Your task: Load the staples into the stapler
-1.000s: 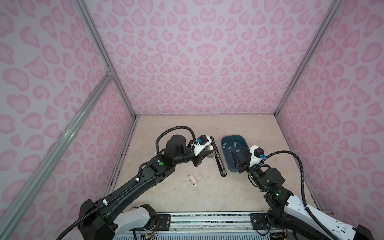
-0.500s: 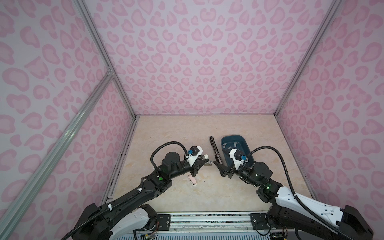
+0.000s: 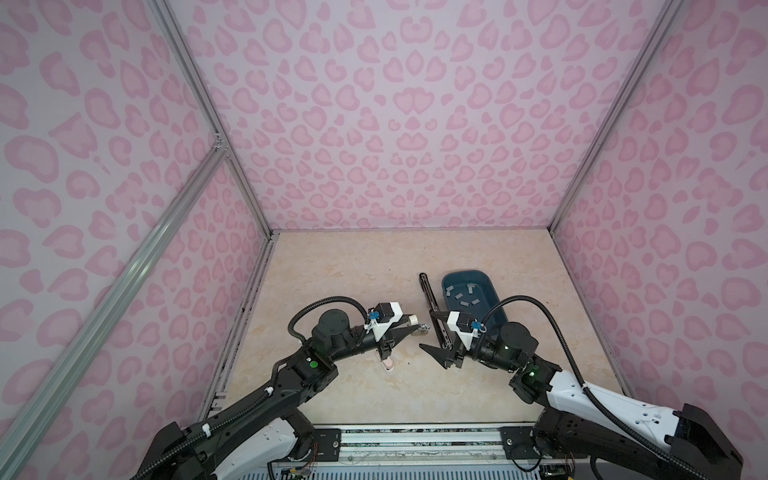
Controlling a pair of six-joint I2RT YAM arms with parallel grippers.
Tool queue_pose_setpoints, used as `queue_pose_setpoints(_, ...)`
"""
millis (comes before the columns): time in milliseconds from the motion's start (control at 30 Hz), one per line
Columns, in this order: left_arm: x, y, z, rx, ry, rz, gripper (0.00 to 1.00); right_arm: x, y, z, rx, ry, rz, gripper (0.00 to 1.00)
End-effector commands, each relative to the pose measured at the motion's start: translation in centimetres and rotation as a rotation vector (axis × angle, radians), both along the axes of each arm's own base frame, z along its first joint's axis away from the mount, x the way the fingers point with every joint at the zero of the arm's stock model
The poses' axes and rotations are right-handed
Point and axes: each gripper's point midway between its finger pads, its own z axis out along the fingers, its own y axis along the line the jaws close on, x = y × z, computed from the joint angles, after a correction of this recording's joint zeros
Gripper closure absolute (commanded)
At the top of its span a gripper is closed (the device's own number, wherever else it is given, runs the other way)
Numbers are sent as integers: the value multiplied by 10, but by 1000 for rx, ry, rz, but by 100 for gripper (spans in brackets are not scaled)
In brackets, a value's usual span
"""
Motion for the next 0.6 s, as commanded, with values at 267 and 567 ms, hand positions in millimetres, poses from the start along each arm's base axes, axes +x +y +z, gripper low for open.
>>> queue_pose_setpoints(267,-13,-1,-22,26,-122,-58,97,-21,-30,23,37,-108,-26,4)
queue_pose_setpoints(567,-45,7,-32,72,-294,-248,97,-14,-17,6,-62,-4,95,16)
